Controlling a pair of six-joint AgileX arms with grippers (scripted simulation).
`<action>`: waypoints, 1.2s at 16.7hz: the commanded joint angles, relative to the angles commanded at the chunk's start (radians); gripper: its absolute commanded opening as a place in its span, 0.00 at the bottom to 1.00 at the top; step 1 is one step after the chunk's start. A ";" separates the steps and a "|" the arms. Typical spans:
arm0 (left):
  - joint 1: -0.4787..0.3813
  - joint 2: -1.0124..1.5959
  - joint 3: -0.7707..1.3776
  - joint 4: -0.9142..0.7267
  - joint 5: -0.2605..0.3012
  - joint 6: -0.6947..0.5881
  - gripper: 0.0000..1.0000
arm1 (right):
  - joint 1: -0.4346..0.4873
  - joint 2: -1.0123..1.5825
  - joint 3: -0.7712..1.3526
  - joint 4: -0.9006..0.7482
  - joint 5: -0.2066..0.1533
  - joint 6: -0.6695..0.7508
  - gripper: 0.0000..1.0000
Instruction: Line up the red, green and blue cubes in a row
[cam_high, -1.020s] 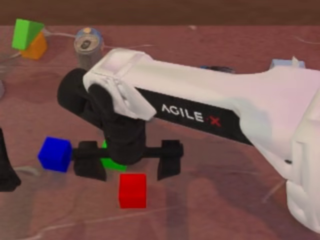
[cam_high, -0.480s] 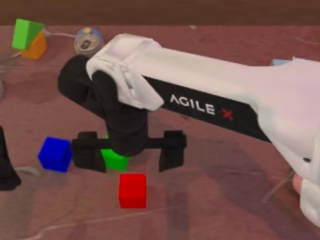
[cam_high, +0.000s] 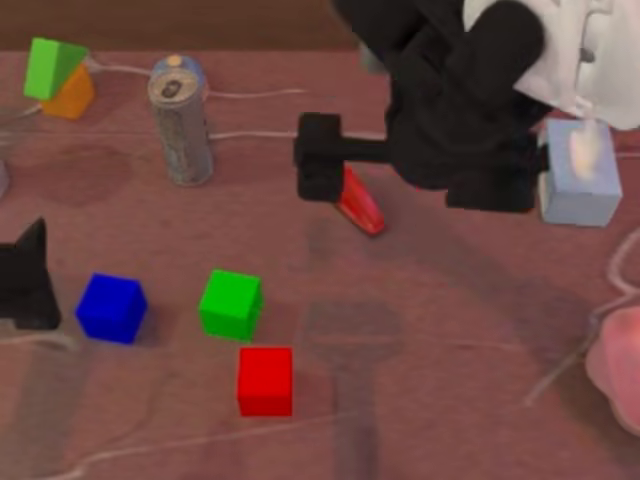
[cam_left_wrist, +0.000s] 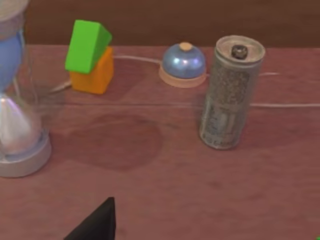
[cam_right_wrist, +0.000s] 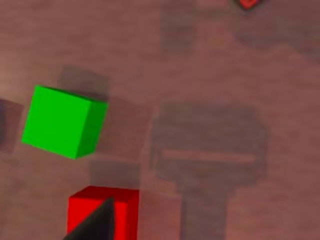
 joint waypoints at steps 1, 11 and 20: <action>-0.019 0.087 0.061 -0.043 0.000 -0.010 1.00 | -0.040 -0.107 -0.085 0.047 0.011 -0.043 1.00; -0.231 1.050 0.706 -0.527 0.000 -0.116 1.00 | -0.480 -1.217 -1.077 0.589 0.007 -0.491 1.00; -0.351 1.540 1.098 -0.777 0.000 -0.178 1.00 | -0.713 -1.748 -1.602 0.980 -0.121 -0.702 1.00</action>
